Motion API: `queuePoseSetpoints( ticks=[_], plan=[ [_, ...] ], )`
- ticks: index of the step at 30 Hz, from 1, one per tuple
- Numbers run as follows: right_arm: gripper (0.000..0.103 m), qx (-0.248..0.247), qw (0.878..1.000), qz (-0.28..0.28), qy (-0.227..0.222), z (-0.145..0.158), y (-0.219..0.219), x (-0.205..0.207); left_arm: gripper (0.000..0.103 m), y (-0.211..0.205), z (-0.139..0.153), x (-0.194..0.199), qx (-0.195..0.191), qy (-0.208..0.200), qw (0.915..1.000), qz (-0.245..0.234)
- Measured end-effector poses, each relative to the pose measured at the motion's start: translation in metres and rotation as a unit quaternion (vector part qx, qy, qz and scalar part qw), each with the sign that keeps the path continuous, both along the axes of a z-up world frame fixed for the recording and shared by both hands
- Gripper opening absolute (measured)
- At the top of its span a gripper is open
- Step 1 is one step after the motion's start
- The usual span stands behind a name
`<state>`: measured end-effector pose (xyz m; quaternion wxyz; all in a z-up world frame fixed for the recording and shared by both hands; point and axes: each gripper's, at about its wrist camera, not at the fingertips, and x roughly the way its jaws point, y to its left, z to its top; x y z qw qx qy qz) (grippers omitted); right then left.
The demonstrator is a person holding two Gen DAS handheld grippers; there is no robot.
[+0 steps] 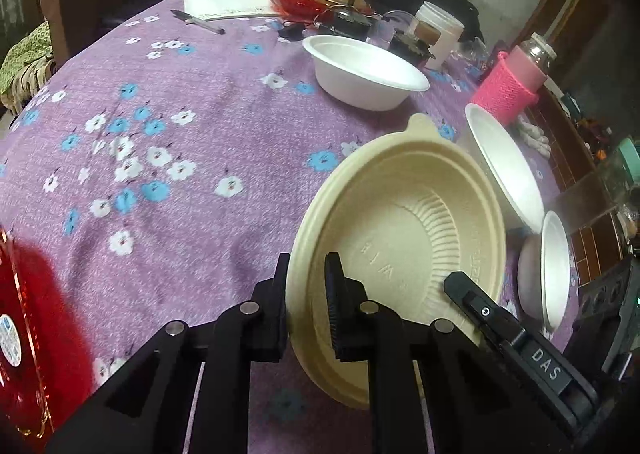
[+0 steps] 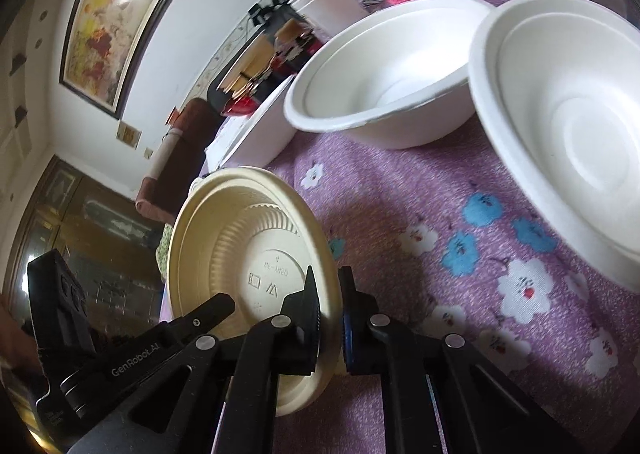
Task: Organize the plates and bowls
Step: 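Close the left tool on the beige bowl rim and lift it, then carry the beige bowl onto the red plate stack and open the left tool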
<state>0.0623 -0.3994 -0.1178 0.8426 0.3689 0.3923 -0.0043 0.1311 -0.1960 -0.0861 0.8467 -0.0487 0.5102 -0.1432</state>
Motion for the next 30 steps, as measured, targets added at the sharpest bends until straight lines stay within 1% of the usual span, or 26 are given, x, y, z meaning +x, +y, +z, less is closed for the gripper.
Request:
queuePoseSetpoints(
  ticks=[3,6,8,11,13,15,18,20,23,26,28,30],
  plan=[
    [0.009,0.013,1.000,0.010,0.002,-0.002,0.005,-0.005,0.013,0.010,0.004,-0.012,-0.004,-0.008,1.0000,-0.004],
    [0.009,0.008,1.000,0.016,-0.009,0.003,0.016,-0.018,0.013,0.023,0.014,-0.027,-0.008,-0.023,0.9997,-0.004],
    [0.009,0.001,0.999,0.020,-0.028,0.009,0.028,-0.032,0.013,0.033,0.024,-0.042,-0.005,-0.044,0.9990,-0.001],
    [0.009,0.011,0.998,0.031,-0.051,0.015,0.046,-0.052,0.013,0.054,0.041,-0.067,0.002,-0.082,0.9966,0.005],
    [0.009,0.028,0.997,0.049,-0.060,0.018,0.061,-0.063,0.013,0.075,0.050,-0.086,0.003,-0.095,0.9953,0.017],
    [0.009,0.031,0.995,0.068,-0.068,0.023,0.077,-0.070,0.013,0.097,0.057,-0.104,0.001,-0.108,0.9937,0.031],
    [0.009,0.032,0.990,0.107,-0.081,0.038,0.109,-0.073,0.014,0.135,0.063,-0.129,0.010,-0.127,0.9898,0.063],
    [0.009,0.026,0.986,0.139,-0.087,0.046,0.135,-0.070,0.014,0.161,0.064,-0.141,0.011,-0.124,0.9883,0.087],
    [0.009,0.030,0.980,0.179,-0.078,0.048,0.172,-0.059,0.014,0.196,0.063,-0.146,0.007,-0.112,0.9857,0.125],
    [0.009,0.023,0.974,0.216,-0.066,0.048,0.213,-0.038,0.014,0.226,0.061,-0.139,0.011,-0.106,0.9810,0.162],
    [0.009,0.015,0.971,0.228,-0.064,0.048,0.234,-0.026,0.014,0.244,0.057,-0.131,0.005,-0.097,0.9783,0.183],
    [0.009,0.008,0.969,0.238,-0.060,0.045,0.253,-0.016,0.014,0.256,0.051,-0.121,0.003,-0.086,0.9773,0.194]
  ],
)
